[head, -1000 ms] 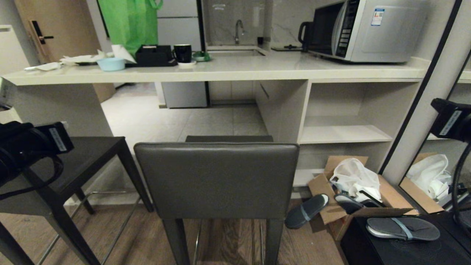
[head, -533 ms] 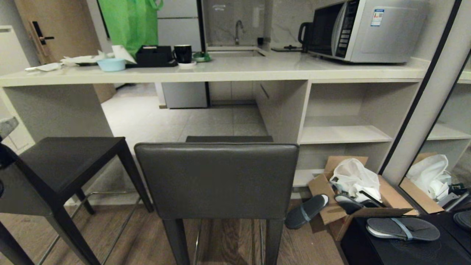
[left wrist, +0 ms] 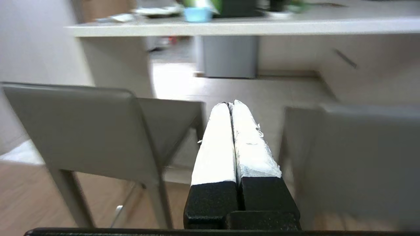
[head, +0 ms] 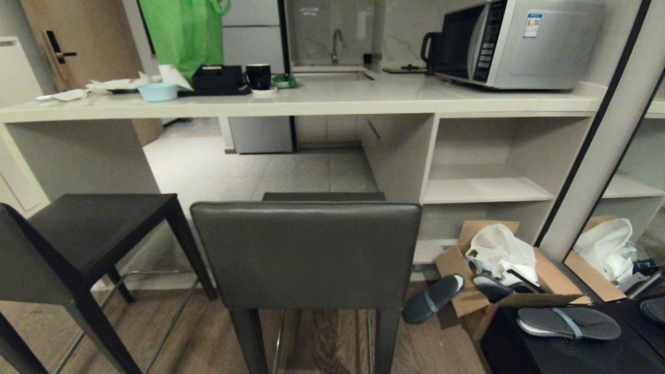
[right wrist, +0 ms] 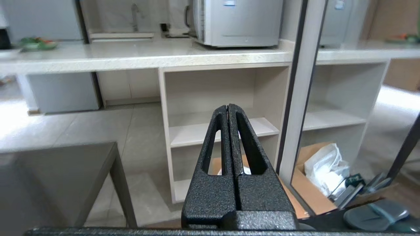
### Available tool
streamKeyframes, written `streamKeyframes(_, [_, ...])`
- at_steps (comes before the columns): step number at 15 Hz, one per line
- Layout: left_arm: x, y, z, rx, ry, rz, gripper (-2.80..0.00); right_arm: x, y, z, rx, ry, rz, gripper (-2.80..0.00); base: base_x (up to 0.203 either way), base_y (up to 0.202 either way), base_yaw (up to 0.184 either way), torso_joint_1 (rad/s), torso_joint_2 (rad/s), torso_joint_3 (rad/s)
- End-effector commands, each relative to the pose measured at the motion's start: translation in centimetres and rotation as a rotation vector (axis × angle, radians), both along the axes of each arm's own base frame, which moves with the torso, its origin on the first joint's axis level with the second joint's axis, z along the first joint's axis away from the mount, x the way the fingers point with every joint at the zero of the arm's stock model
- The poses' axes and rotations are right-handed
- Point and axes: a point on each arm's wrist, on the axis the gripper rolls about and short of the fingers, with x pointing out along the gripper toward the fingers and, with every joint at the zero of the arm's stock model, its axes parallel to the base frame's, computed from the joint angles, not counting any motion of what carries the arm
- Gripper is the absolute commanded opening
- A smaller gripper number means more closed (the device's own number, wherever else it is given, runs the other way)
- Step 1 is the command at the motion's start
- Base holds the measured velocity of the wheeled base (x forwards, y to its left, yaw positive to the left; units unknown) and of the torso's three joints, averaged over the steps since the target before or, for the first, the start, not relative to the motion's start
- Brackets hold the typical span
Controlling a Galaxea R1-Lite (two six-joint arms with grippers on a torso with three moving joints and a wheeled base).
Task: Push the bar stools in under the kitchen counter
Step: Push the gray chair back under the dining table
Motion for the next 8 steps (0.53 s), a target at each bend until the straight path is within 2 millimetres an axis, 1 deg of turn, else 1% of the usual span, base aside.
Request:
streamKeyframes(1, [-3.0, -0.2, -1.4, 0.023, -0.077, -0.133, -2.80, -4.7, 0.3, -1.5, -0.034, -0.078, 0.050, -2.80, 0.000, 0.000, 0.000, 0.000, 0.00, 0.000])
streamKeyframes(2, [-3.3, -0.3, -2.3, 0.029, -0.071, -0.185, -2.80, -5.8, 0.4, -2.5, -0.048, -0.063, 0.087, -2.80, 0.000, 0.000, 0.000, 0.000, 0.00, 0.000])
streamKeyframes(3, [-3.4, -0.3, -3.2, 0.030, -0.056, -0.193, -2.80, -6.4, 0.5, -3.3, -0.058, -0.042, 0.117, -2.80, 0.000, 0.000, 0.000, 0.000, 0.00, 0.000])
streamKeyframes(5, [-4.4, -0.4, -5.3, 0.039, -0.060, -0.218, -2.80, -7.4, 0.4, -4.8, -0.071, -0.057, 0.172, -2.80, 0.000, 0.000, 0.000, 0.000, 0.00, 0.000])
streamKeyframes(7, [-5.3, -0.5, -7.9, 0.067, -0.048, -0.276, -2.80, -7.4, 0.4, -7.3, -0.084, -0.021, 0.218, -2.80, 0.000, 0.000, 0.000, 0.000, 0.00, 0.000])
streamKeyframes(8, [-5.0, -0.6, -9.9, 0.080, 0.012, -0.284, -2.80, -7.5, 0.5, -9.0, -0.095, -0.002, 0.224, -2.80, 0.000, 0.000, 0.000, 0.000, 0.00, 0.000])
